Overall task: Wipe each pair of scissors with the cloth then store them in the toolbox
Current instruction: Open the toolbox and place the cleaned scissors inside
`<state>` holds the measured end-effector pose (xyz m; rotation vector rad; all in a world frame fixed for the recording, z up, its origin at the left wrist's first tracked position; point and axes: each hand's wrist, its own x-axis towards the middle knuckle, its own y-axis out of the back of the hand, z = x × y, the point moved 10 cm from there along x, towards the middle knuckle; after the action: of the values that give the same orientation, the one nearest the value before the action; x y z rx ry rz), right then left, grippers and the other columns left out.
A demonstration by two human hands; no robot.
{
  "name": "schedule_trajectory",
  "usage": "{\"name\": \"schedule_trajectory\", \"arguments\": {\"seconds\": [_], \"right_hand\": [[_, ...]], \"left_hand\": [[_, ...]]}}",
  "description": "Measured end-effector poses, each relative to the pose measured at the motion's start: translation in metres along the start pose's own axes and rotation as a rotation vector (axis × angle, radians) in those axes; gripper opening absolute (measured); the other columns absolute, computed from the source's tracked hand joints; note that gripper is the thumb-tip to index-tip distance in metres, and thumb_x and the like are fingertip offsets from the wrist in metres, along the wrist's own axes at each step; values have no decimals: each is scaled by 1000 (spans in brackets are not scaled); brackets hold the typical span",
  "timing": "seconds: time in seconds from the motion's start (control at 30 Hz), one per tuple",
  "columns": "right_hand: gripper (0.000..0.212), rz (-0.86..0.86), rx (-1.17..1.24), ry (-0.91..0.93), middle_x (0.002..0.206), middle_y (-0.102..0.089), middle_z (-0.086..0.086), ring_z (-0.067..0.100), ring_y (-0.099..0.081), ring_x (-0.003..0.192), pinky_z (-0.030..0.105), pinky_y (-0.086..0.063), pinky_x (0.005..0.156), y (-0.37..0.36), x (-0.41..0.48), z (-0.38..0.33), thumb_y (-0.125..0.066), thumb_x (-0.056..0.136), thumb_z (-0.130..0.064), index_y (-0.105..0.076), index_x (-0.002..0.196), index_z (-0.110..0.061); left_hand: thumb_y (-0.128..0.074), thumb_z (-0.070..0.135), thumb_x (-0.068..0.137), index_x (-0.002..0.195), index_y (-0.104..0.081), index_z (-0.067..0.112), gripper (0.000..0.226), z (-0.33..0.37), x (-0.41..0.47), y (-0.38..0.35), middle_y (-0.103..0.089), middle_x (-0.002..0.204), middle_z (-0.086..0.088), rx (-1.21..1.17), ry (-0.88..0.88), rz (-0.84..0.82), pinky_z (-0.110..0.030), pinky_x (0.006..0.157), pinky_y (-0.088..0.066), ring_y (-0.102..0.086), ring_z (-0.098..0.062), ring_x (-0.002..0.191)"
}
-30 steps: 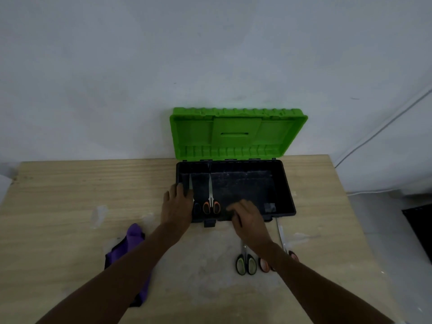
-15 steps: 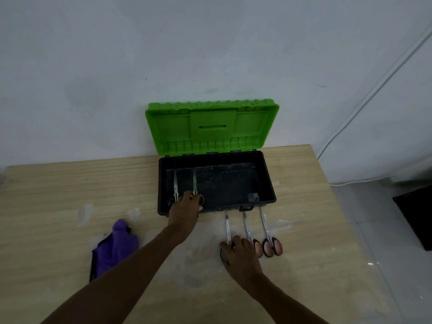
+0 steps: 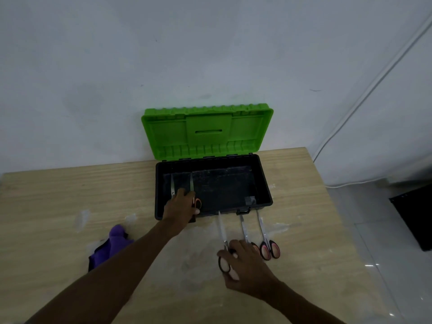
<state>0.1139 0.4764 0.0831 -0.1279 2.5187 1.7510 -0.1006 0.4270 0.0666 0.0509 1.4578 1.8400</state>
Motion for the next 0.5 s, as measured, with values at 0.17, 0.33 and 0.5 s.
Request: {"name": "schedule_trajectory", "arguments": {"seconds": [0.17,0.33,0.5], "right_hand": [[44,122,-3,-8,104,-49,2,18,-45,94,29,-40,78,50,56,12,-56,79,-43,-52,120,-26],[46,50,-26,-136,99,-43,4,25,-45,91,34,-38,71,59,119,40,-57,75,-45,-53,117,-26],[50,-140,10,-293,115,-43,7,32,-42,108,41,-37,89,43,156,68,-63,75,-44,-49,121,-30]], "left_hand": [[-77,41,78,142,-44,15,77,-9,6,10,-40,145,-13,-59,-25,-6,-46,104,-43,-43,-34,132],[-76,54,72,144,-42,22,85,-24,7,13,-32,154,-14,43,-34,9,-48,115,-30,-30,-36,143],[-70,58,77,148,-36,22,87,-26,6,10,-22,159,-16,93,-24,18,-53,121,-15,-12,-38,150]]}}
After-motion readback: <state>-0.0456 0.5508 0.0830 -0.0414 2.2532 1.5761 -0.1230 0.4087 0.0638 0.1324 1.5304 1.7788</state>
